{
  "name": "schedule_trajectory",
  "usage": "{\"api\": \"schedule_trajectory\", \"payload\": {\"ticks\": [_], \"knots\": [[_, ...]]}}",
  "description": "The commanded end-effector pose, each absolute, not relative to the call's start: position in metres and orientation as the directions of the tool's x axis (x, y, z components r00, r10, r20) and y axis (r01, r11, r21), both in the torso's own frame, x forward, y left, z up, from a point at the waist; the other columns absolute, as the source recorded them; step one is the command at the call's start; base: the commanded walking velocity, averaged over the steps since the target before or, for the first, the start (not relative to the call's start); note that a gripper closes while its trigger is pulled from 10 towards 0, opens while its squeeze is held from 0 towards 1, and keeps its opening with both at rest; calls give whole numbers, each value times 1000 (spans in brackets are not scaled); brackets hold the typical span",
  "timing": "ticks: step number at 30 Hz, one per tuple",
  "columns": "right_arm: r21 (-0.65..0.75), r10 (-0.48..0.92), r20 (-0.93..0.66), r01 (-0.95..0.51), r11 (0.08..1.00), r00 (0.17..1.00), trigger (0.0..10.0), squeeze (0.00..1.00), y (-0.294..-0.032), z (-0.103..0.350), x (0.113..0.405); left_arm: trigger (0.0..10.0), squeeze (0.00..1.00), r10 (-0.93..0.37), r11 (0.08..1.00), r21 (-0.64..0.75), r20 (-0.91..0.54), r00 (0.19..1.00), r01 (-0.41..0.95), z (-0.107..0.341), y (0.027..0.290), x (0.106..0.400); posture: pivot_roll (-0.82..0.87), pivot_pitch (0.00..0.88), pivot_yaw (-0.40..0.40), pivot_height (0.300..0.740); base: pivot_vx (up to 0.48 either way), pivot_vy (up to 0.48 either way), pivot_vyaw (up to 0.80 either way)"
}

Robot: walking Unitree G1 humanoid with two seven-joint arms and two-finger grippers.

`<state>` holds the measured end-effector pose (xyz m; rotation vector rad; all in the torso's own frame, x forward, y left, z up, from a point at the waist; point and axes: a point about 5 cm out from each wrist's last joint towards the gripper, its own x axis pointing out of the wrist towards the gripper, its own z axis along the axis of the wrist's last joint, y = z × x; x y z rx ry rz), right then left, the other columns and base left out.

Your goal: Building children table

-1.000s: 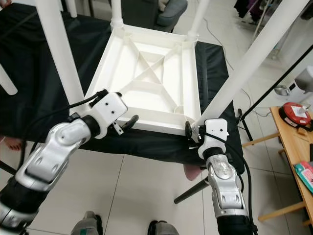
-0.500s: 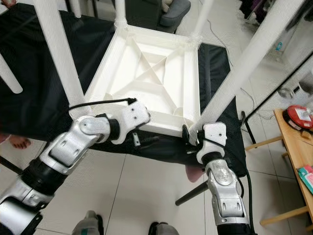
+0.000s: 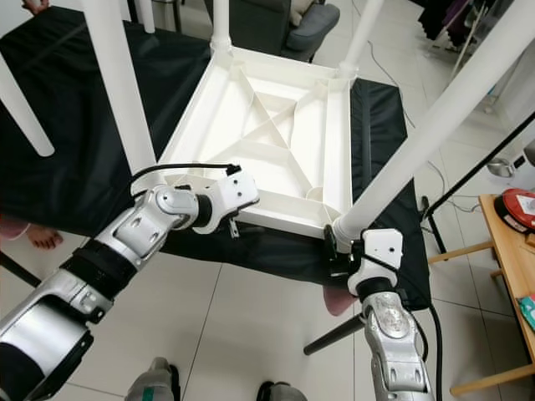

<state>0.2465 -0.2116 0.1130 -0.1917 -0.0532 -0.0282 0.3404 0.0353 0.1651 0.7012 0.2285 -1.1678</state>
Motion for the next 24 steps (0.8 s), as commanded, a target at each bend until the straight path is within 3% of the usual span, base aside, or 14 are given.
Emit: {"api": "schedule_trajectory", "payload": {"ticks": [1, 14, 17, 24], "knots": [[-196, -93, -107, 70, 978, 990, 10000, 0, -225, 79, 232, 78, 0, -764, 159, 396, -530, 367, 904, 164, 30, 339, 152, 139, -62, 740, 0, 0, 0], [-177, -174, -123, 151, 973, 977, 10000, 0, -234, 71, 222, 0, 0, -766, 15, 398, -585, 267, 917, 157, 29, 334, 146, 146, -57, 740, 0, 0, 0], [-174, -112, -67, 99, 980, 991, 10000, 0, -229, 87, 231, 0, 0, -776, -63, 458, -581, 245, 887, 161, 32, 335, 143, 145, -59, 740, 0, 0, 0], [-175, -79, -31, 73, 982, 996, 10000, 0, -223, 97, 239, 0, 0, -774, -92, 506, -578, 258, 857, 165, 39, 340, 146, 145, -65, 740, 0, 0, 0]]}}
